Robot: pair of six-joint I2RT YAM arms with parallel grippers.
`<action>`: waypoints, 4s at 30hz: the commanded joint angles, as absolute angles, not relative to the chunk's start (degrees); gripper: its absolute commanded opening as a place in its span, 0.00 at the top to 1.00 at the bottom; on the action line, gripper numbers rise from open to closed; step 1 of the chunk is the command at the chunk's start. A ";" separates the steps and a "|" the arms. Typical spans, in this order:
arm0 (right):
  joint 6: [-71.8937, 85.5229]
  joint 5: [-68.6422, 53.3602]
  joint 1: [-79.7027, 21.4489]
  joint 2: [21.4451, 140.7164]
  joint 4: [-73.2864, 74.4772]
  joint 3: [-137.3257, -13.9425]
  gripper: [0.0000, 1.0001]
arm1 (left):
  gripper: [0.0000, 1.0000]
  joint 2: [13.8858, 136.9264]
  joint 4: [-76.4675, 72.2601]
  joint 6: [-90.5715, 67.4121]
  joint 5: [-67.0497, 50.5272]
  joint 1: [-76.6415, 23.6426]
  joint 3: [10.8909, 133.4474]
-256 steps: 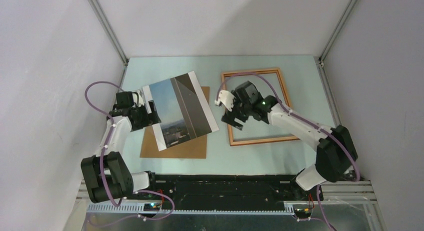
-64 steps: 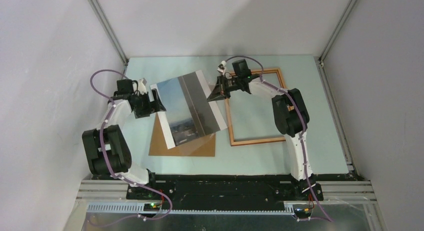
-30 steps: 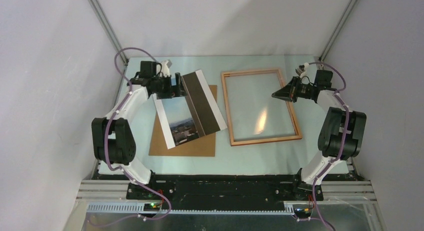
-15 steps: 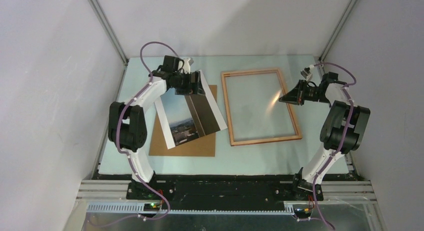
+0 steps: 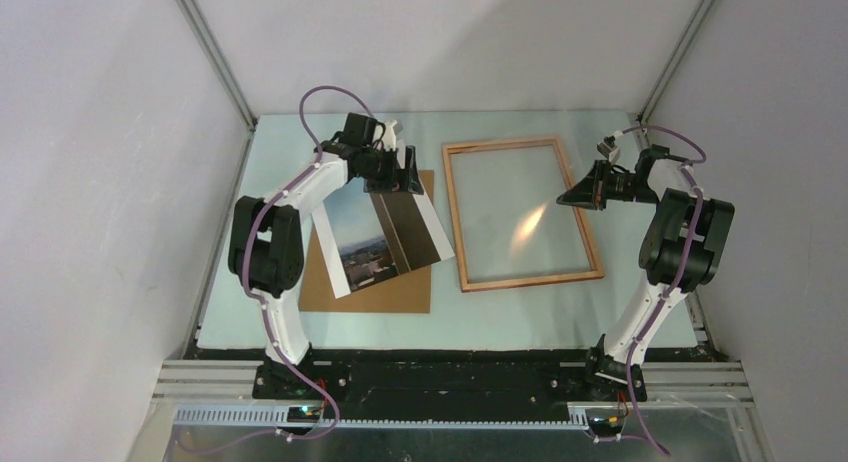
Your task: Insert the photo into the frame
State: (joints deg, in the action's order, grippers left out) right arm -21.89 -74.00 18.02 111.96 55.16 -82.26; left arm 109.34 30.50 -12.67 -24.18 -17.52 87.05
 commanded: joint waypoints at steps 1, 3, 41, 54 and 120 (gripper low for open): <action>-24.09 -75.41 17.71 113.57 57.10 -86.16 1.00 | 0.02 109.91 28.64 -13.71 -23.74 -18.26 89.31; -25.11 -75.31 17.25 114.61 58.64 -87.65 1.00 | 0.02 110.03 28.63 -13.59 -23.59 -18.23 89.11; -28.23 -73.54 15.28 125.15 61.96 -100.04 1.00 | 0.02 110.30 28.56 -12.28 -21.18 -18.32 88.38; -28.58 -73.47 16.25 125.56 61.94 -98.92 1.00 | 0.05 118.16 27.09 -18.81 -22.03 -22.43 96.51; -0.26 -73.26 15.05 115.14 29.23 -71.34 1.00 | 0.70 122.33 20.78 -22.09 -22.84 -26.82 91.31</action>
State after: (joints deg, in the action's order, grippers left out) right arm -0.62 -70.59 15.64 118.69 30.59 -71.96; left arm 125.58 20.43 -23.90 -22.31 -27.03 90.85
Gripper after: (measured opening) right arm 0.009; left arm 0.307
